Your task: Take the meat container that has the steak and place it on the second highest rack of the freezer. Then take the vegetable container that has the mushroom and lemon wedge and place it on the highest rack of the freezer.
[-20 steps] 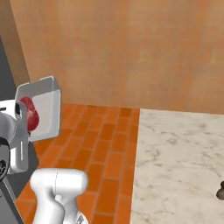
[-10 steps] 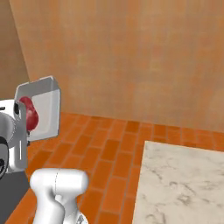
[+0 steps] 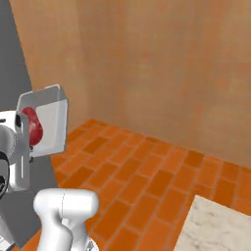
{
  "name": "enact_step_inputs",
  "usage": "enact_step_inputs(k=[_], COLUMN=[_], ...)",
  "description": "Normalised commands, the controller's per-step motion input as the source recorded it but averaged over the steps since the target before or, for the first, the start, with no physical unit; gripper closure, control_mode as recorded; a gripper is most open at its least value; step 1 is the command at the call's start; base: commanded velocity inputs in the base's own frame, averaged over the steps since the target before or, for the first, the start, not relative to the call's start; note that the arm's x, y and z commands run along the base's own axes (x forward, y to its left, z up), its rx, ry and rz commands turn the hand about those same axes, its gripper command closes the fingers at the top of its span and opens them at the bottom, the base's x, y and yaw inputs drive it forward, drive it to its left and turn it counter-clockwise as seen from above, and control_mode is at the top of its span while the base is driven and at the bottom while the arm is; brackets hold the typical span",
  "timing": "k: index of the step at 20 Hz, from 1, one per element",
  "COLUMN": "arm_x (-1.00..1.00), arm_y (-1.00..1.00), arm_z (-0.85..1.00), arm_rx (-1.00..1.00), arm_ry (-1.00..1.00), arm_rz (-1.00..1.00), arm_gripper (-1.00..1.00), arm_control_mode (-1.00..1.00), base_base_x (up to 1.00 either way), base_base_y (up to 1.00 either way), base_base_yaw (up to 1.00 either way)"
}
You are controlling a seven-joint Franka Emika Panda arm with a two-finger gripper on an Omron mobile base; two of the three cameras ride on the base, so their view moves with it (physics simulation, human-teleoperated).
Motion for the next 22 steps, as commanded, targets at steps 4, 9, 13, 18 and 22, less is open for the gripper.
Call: enact_step_inputs(k=[4, 9, 13, 18, 22], arm_x=[0.00, 0.00, 0.00, 0.00, 0.00], arm_y=[0.00, 0.00, 0.00, 0.00, 0.00], arm_z=[0.00, 0.00, 0.00, 0.00, 0.00], arm_rx=[0.00, 0.00, 0.00, 0.00, 0.00], arm_ry=[0.00, 0.00, 0.00, 0.00, 0.00], arm_rz=[0.00, 0.00, 0.00, 0.00, 0.00], arm_gripper=[1.00, 1.00, 1.00, 1.00, 1.00], arm_control_mode=[1.00, 1.00, 1.00, 1.00, 1.00], base_base_x=[0.08, 0.23, 0.64, 0.41, 0.05], base_base_y=[0.10, -0.07, -0.57, -0.42, 0.00], base_base_yaw=[0.70, 0.67, 0.58, 0.61, 0.65])
